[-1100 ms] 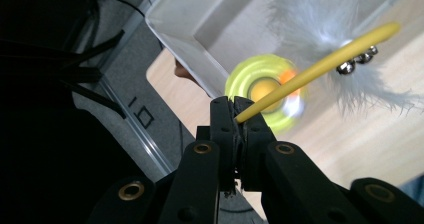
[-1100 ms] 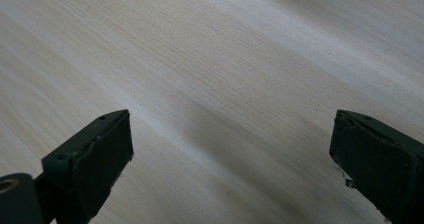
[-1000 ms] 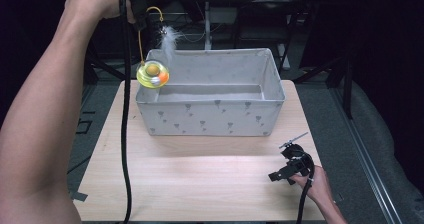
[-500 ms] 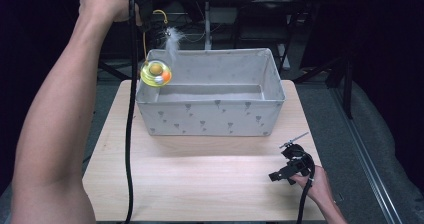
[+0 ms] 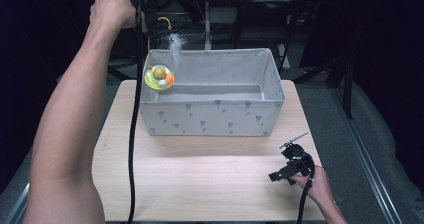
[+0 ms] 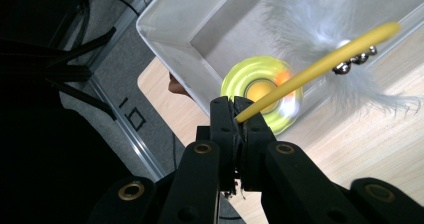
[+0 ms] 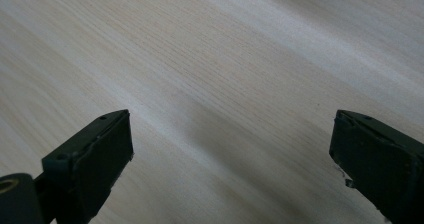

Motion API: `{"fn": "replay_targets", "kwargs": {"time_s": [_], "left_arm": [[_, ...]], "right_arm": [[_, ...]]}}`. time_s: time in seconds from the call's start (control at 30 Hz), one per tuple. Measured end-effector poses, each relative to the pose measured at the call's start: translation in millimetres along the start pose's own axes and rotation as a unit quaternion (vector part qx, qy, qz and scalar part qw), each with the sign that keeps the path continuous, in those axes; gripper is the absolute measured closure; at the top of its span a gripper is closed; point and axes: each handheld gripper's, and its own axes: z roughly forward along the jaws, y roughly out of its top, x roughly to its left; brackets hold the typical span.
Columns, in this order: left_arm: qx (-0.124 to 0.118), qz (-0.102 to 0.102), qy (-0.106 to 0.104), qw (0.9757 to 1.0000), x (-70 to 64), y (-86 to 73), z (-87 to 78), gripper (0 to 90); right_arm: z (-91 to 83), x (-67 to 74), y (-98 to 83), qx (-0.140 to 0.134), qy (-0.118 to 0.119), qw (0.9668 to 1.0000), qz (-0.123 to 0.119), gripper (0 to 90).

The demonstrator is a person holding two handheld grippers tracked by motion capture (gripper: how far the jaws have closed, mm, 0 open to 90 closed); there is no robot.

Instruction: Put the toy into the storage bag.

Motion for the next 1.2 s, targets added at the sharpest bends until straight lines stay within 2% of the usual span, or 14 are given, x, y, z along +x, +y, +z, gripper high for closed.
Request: {"fn": "replay_targets", "kwargs": {"time_s": [0.07, 0.13, 0.2, 0.3, 1.2], "left_arm": [[0.000, 0.000, -0.001, 1.0000, -0.4, 0.1, 2.4, 87.9], [0.000, 0.002, -0.003, 1.0000, -1.7, 1.0, 6.8, 87.9], [0.001, 0.004, -0.007, 1.0000, -2.9, 1.9, 10.5, 87.9], [-0.002, 0.005, -0.013, 0.9999, -3.9, 2.7, 16.2, 87.9], [0.003, 0.004, -0.053, 0.9986, -7.7, -2.0, 62.3, 87.9]], "right_arm": [[0.8, 0.8, -0.6, -0.007, -0.001, 1.0000, 0.006, 3.5], [0.8, 0.7, -0.3, -0.005, 0.000, 1.0000, 0.004, 3.5], [-0.7, -0.5, 0.7, 0.010, -0.002, 0.9999, -0.008, 3.5], [-0.2, -0.1, 0.4, 0.004, 0.000, 1.0000, -0.003, 3.5], [-0.7, 0.0, 0.7, 0.012, 0.001, 0.9999, -0.009, 3.5]]}}
